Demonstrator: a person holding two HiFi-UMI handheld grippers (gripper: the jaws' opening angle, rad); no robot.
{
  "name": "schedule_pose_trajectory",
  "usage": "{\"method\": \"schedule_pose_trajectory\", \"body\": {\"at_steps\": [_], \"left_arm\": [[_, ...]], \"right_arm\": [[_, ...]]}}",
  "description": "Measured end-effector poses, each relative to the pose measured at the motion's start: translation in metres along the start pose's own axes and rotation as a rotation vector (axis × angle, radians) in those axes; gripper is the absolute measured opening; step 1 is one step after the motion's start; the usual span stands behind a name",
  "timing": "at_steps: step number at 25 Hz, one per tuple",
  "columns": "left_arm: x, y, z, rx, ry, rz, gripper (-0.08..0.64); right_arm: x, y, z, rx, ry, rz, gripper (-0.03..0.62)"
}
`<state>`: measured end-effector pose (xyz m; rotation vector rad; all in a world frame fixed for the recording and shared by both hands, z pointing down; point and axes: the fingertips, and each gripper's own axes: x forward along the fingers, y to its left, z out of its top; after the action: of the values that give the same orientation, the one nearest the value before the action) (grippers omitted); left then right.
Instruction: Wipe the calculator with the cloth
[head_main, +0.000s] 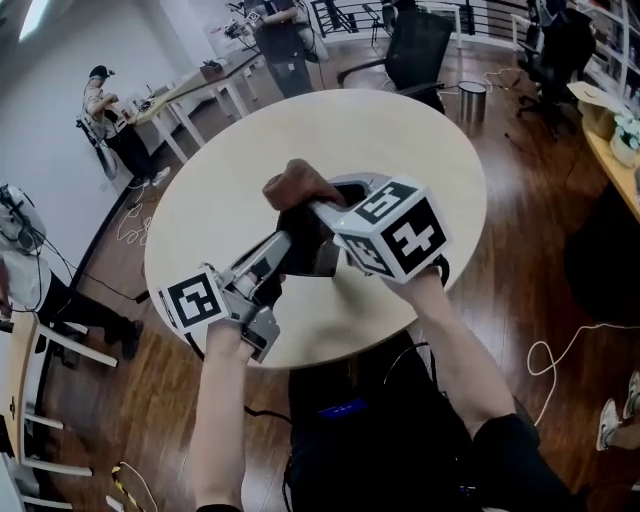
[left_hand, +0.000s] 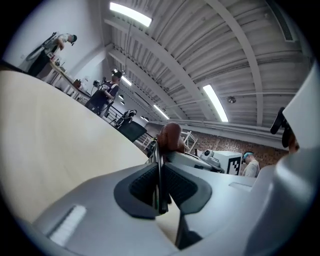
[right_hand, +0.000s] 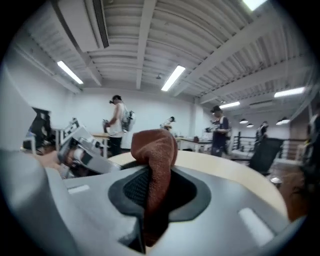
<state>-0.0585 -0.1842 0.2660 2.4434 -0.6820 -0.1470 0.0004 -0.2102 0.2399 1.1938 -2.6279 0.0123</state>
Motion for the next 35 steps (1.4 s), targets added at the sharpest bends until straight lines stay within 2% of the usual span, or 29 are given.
{"method": "schedule_pose_trajectory", "body": {"at_steps": [2, 4, 6, 8, 12, 16, 18, 21, 23, 27, 29, 32, 33, 35], "left_arm": [[-0.003, 0.007, -0.002, -0.049, -0.012, 0.004, 0.048], [-0.006, 0.010, -0.001, -0.078, -0.029, 0.012, 0.049], [-0.004, 0.008, 0.001, -0.102, -0.052, -0.001, 0.048], [-0.002, 0.008, -0.003, -0.134, -0.071, -0.008, 0.048], [-0.007, 0.020, -0.006, -0.225, -0.119, 0.012, 0.049], [-0.014, 0.026, -0.001, -0.264, -0.153, 0.000, 0.049], [-0.014, 0.027, 0.000, -0.268, -0.157, -0.004, 0.049], [-0.013, 0.024, 0.000, -0.265, -0.158, -0.014, 0.049], [-0.014, 0.020, 0.001, -0.240, -0.151, -0.022, 0.049], [-0.011, 0.005, -0.004, -0.113, -0.108, -0.027, 0.049], [-0.011, 0.004, -0.004, -0.059, -0.090, -0.009, 0.049], [-0.016, 0.009, -0.002, -0.101, -0.103, 0.001, 0.049], [-0.017, 0.011, -0.003, -0.135, -0.114, -0.002, 0.049], [-0.017, 0.015, -0.002, -0.219, -0.144, -0.016, 0.049]], "right_arm": [[-0.012, -0.020, -0.001, -0.055, 0.001, -0.129, 0.064], [-0.017, -0.015, 0.006, -0.080, -0.019, -0.130, 0.064], [-0.013, 0.001, 0.009, -0.089, -0.021, -0.084, 0.064], [-0.004, 0.018, -0.002, -0.115, 0.025, -0.044, 0.064], [-0.002, 0.066, -0.035, -0.256, 0.149, 0.035, 0.064], [-0.016, 0.111, -0.064, -0.372, 0.259, 0.191, 0.064], [-0.024, 0.103, -0.058, -0.338, 0.230, 0.209, 0.064], [-0.029, 0.067, -0.013, -0.232, 0.082, 0.122, 0.064], [-0.021, 0.059, 0.009, -0.197, 0.025, 0.103, 0.064], [0.009, 0.064, 0.003, -0.228, 0.100, 0.156, 0.064], [0.015, 0.042, 0.004, -0.206, 0.106, 0.097, 0.064], [0.011, -0.006, 0.008, -0.142, 0.090, -0.083, 0.064], [0.007, -0.011, 0.007, -0.106, 0.071, -0.099, 0.064], [0.002, 0.000, 0.009, -0.020, 0.015, -0.046, 0.064]]}}
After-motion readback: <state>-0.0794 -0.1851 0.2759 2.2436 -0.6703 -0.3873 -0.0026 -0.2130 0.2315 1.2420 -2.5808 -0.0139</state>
